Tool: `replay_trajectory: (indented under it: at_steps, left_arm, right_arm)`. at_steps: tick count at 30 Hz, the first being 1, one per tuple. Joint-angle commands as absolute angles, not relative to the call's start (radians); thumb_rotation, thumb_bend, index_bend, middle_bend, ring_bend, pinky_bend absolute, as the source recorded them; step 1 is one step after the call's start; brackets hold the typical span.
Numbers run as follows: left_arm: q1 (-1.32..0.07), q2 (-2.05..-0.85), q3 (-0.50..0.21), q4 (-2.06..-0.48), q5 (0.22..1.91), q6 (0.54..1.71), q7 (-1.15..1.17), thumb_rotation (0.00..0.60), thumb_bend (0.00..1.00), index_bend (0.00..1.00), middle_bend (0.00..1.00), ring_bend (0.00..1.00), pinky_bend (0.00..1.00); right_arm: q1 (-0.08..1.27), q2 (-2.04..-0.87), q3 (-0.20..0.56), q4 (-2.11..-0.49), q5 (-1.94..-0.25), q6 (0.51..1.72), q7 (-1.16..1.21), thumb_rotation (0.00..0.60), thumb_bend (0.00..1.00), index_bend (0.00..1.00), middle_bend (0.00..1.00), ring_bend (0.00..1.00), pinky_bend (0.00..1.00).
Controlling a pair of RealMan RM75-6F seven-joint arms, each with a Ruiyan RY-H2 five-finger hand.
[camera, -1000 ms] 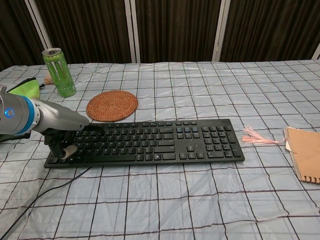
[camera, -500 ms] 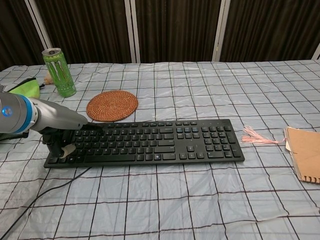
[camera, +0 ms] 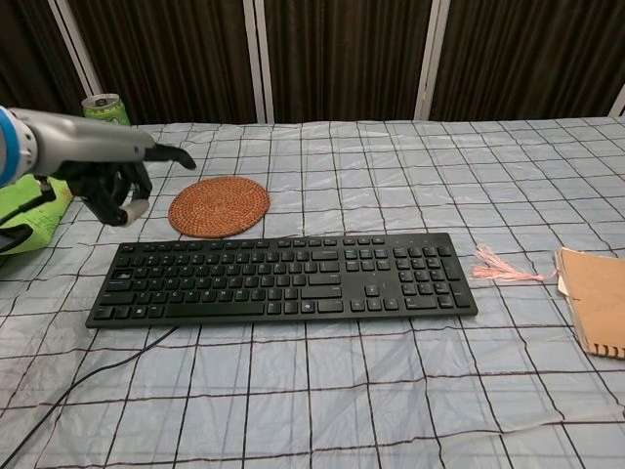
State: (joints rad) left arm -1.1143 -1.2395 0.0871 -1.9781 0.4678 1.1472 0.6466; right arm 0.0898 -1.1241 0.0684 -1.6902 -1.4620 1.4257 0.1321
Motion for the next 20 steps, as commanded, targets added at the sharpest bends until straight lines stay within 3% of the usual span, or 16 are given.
replay_trajectory:
  at_steps: [1, 3, 9, 14, 20]
  left_arm:
    - [-0.959, -1.151, 0.139, -2.085, 0.678, 1.364, 0.567, 0.600, 0.24, 0.00, 0.01, 0.02, 0.08]
    - [-0.882, -1.137, 0.188, -2.104, 0.779, 1.469, 0.556, 0.600, 0.16, 0.00, 0.00, 0.00, 0.01]
    - [-0.641, -1.137, 0.333, -2.053, 1.033, 1.691, 0.461, 0.600, 0.09, 0.00, 0.00, 0.00, 0.00]
    - [-0.480, -1.160, 0.379, -1.928, 1.180, 1.810, 0.329, 0.600, 0.07, 0.00, 0.00, 0.00, 0.00]
    - [-0.362, -1.187, 0.391, -1.799, 1.269, 1.875, 0.265, 0.600, 0.07, 0.00, 0.00, 0.00, 0.00]
  right_arm:
    - [0.089, -1.124, 0.068, -1.690, -1.467, 1.430, 0.131, 0.600, 0.06, 0.00, 0.00, 0.00, 0.00]
    - [0.089, -1.126, 0.067, -1.687, -1.479, 1.437, 0.131, 0.600, 0.06, 0.00, 0.00, 0.00, 0.00]
    - [0.088, -1.134, 0.060, -1.677, -1.504, 1.450, 0.107, 0.600, 0.06, 0.00, 0.00, 0.00, 0.00]
    - [0.086, -1.141, 0.058, -1.668, -1.520, 1.467, 0.083, 0.600, 0.06, 0.00, 0.00, 0.00, 0.00]
    - [0.085, -1.147, 0.054, -1.662, -1.529, 1.470, 0.073, 0.600, 0.06, 0.00, 0.00, 0.00, 0.00]
